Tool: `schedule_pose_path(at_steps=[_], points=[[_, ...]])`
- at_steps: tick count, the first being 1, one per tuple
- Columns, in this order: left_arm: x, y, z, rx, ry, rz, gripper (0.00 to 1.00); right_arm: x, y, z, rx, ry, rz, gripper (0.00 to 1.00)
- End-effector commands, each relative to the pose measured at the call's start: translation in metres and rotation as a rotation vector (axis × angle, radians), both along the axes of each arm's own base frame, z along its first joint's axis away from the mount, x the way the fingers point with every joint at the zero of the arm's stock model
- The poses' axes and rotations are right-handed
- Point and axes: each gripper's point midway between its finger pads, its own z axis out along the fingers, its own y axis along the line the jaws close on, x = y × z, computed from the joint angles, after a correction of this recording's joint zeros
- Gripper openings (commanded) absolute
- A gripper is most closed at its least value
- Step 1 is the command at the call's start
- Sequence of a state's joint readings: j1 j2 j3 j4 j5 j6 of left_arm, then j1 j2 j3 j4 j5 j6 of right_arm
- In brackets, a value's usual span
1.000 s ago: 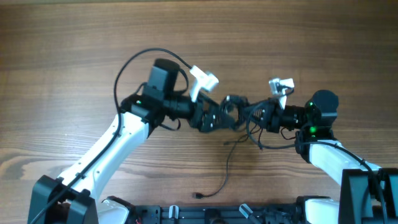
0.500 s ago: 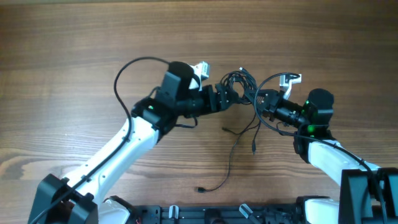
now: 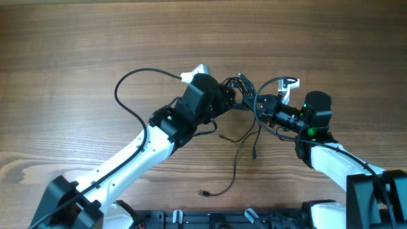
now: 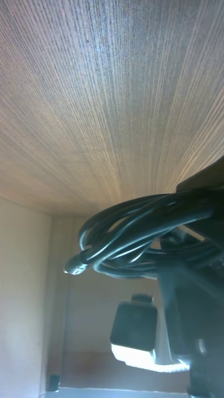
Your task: Untangle cables
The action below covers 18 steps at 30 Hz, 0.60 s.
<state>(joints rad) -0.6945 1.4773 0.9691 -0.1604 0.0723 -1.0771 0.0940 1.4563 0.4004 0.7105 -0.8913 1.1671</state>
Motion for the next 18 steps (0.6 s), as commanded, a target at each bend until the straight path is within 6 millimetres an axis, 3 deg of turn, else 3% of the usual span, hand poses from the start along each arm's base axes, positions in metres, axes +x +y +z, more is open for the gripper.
schedule_pose_path(at_steps=[1,2,4,10,14,18], points=[[0.009,0.01,-0.017,0.059,0.017,0.06,0.16,-0.003,0.005,0.0,0.015,0.009,0.031,0.04],[0.009,0.01,-0.018,0.06,0.02,0.059,0.17,-0.003,0.005,0.001,0.015,0.008,0.031,0.04],[0.009,0.009,-0.018,0.06,0.019,0.058,0.48,-0.003,0.004,0.001,0.015,0.007,0.029,0.04],[0.003,0.002,-0.018,0.041,0.035,0.021,0.65,-0.002,0.004,0.0,0.012,0.005,0.028,0.04],[0.0,-0.001,-0.018,0.041,0.034,0.013,0.64,-0.002,0.004,0.0,0.013,0.006,0.028,0.04],[-0.001,-0.002,-0.019,0.042,0.034,0.009,0.38,-0.003,0.005,0.001,0.018,0.012,0.031,0.05]])
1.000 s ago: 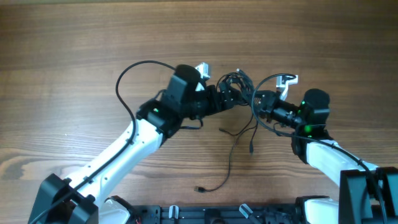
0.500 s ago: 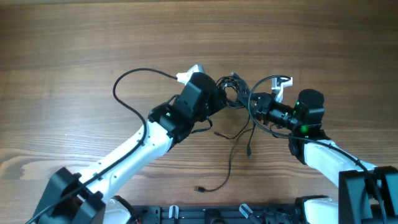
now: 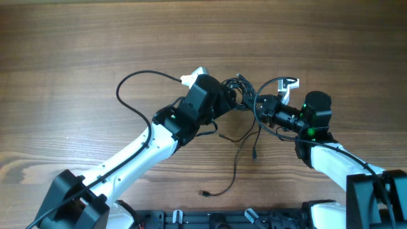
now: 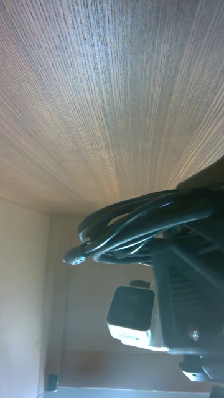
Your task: Untangle cables
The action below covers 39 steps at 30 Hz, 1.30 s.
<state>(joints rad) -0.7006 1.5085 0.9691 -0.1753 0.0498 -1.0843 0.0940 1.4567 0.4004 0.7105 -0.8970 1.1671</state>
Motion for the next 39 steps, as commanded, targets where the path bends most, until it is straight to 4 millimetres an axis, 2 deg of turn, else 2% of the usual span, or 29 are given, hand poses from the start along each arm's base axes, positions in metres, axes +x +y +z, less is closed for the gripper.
schedule_pose_path(at_steps=[1,4,7,9,10,11,12,13,15,18,19,22,27,30,33,36,39], points=[[-0.001,-0.004,-0.004,0.007,0.006,-0.006,0.37,-0.004,0.005,0.001,0.028,0.025,0.03,0.04],[-0.001,-0.004,-0.012,0.02,0.022,-0.007,0.34,-0.008,0.008,0.005,0.088,0.099,0.049,0.04],[0.0,-0.004,-0.023,0.037,0.043,-0.007,0.23,-0.011,0.011,0.013,0.111,0.079,0.081,0.04],[0.0,-0.004,-0.031,0.049,0.057,-0.006,0.04,-0.013,0.012,0.015,0.113,0.072,0.094,0.06],[0.0,-0.004,-0.033,0.054,0.061,-0.006,0.04,-0.013,0.013,0.015,0.108,0.062,0.097,0.1],[0.0,-0.003,-0.035,0.058,0.062,-0.004,0.04,-0.013,0.013,0.014,0.095,0.037,0.102,0.2],[0.002,-0.002,-0.035,0.068,0.053,-0.005,0.04,-0.013,0.012,0.014,0.054,-0.037,0.114,0.39],[0.004,0.0,-0.033,0.08,0.037,-0.015,0.04,-0.012,0.012,0.013,0.016,-0.1,0.121,0.51],[0.011,0.009,-0.026,0.113,-0.017,-0.046,0.04,-0.01,0.009,0.005,-0.109,-0.258,0.141,0.7],[0.017,0.022,-0.007,0.143,-0.1,-0.119,0.04,-0.008,0.002,0.0,-0.182,-0.346,0.147,0.89],[0.017,0.025,0.003,0.151,-0.138,-0.157,0.04,-0.006,-0.001,0.001,-0.192,-0.365,0.14,0.91],[0.015,0.029,0.033,0.172,-0.277,-0.29,0.04,0.004,-0.012,0.012,-0.206,-0.441,0.1,0.92],[-0.005,0.018,0.067,0.182,-0.469,-0.516,0.04,0.005,-0.006,0.03,-0.166,-0.485,0.093,0.88],[-0.018,0.008,0.07,0.172,-0.531,-0.649,0.04,0.005,-0.003,0.035,-0.136,-0.476,0.092,0.83],[-0.018,0.009,0.067,0.198,-0.543,-0.668,0.04,0.001,-0.001,0.038,-0.121,-0.478,0.112,0.82],[-0.006,0.021,0.065,0.251,-0.541,-0.606,0.04,-0.01,0.005,0.039,-0.098,-0.492,0.184,0.83],[0.011,0.038,0.063,0.257,-0.471,-0.446,0.04,-0.022,0.01,0.041,-0.071,-0.499,0.256,0.86]])
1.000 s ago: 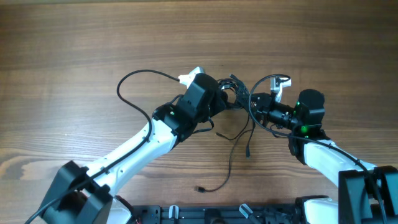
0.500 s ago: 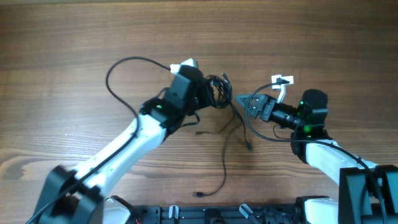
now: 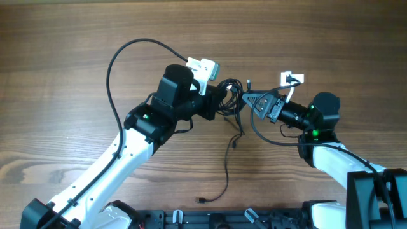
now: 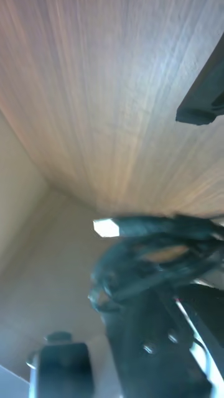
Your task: Untangle cables
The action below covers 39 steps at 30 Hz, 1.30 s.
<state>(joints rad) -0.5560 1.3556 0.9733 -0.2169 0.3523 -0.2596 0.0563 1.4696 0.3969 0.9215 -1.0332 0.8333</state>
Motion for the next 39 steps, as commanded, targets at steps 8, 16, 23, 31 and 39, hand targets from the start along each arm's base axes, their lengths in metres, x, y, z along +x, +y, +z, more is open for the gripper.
schedule_pose_path(at_steps=[8,16,23,31,39], points=[[0.017,0.016,0.004,-0.055,0.059,0.157,0.04,-0.016,0.009,0.006,0.006,-0.033,0.113,0.82],[0.012,0.009,0.0,-0.157,0.216,0.223,0.04,-0.014,0.018,0.023,0.007,-0.151,0.108,0.75],[0.004,0.01,-0.014,-0.174,0.345,0.29,0.04,0.01,0.013,0.035,-0.014,-0.246,-0.059,0.75],[-0.005,0.0,-0.014,-0.23,0.436,0.328,0.04,0.014,0.023,0.007,-0.11,-0.205,-0.093,0.72],[-0.033,-0.024,-0.017,-0.119,0.34,0.12,0.04,0.013,0.026,-0.005,-0.123,-0.139,-0.099,0.05]])
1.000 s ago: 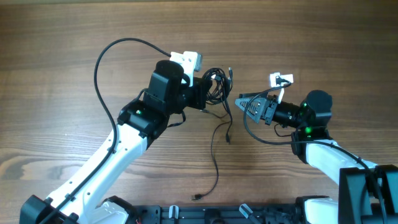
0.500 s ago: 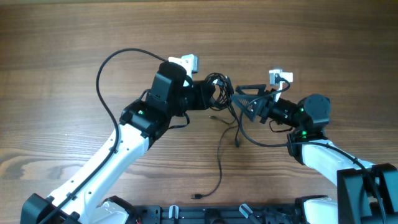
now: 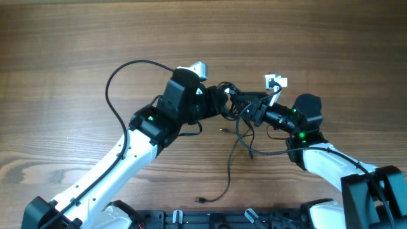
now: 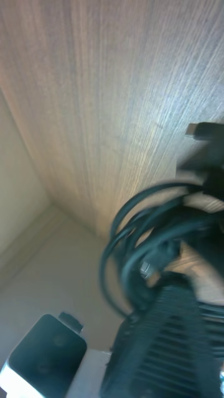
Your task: Untangle cables
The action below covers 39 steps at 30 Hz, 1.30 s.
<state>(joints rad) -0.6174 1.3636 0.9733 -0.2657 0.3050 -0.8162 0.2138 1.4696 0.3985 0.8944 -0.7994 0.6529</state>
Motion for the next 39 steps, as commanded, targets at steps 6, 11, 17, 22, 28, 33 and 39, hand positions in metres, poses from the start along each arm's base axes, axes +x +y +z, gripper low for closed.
schedule_pose_path(at_steps=[6,11,17,22,28,33,39], points=[[-0.023,0.023,-0.039,0.327,-0.118,-0.244,0.04,-0.001,-0.025,0.013,0.1,0.076,0.042,0.05],[0.0,0.021,-0.021,0.25,-0.169,-0.161,0.04,-0.025,-0.022,0.016,0.1,0.048,0.204,0.1],[0.013,0.01,0.0,0.186,-0.264,-0.158,0.04,-0.02,-0.025,0.014,0.095,0.049,0.17,1.0],[0.016,0.013,-0.001,0.192,-0.263,-0.144,0.04,-0.021,-0.025,0.007,0.084,0.071,0.172,1.0],[0.026,0.015,0.01,0.14,-0.267,-0.086,0.04,-0.028,-0.023,-0.021,0.0,0.097,0.178,0.74],[0.032,0.016,0.014,0.118,-0.273,-0.061,0.04,-0.036,-0.012,-0.02,0.009,0.107,0.226,0.36],[0.023,0.01,0.01,0.111,-0.246,-0.093,0.04,-0.044,-0.006,-0.012,0.039,0.108,0.276,0.04]])
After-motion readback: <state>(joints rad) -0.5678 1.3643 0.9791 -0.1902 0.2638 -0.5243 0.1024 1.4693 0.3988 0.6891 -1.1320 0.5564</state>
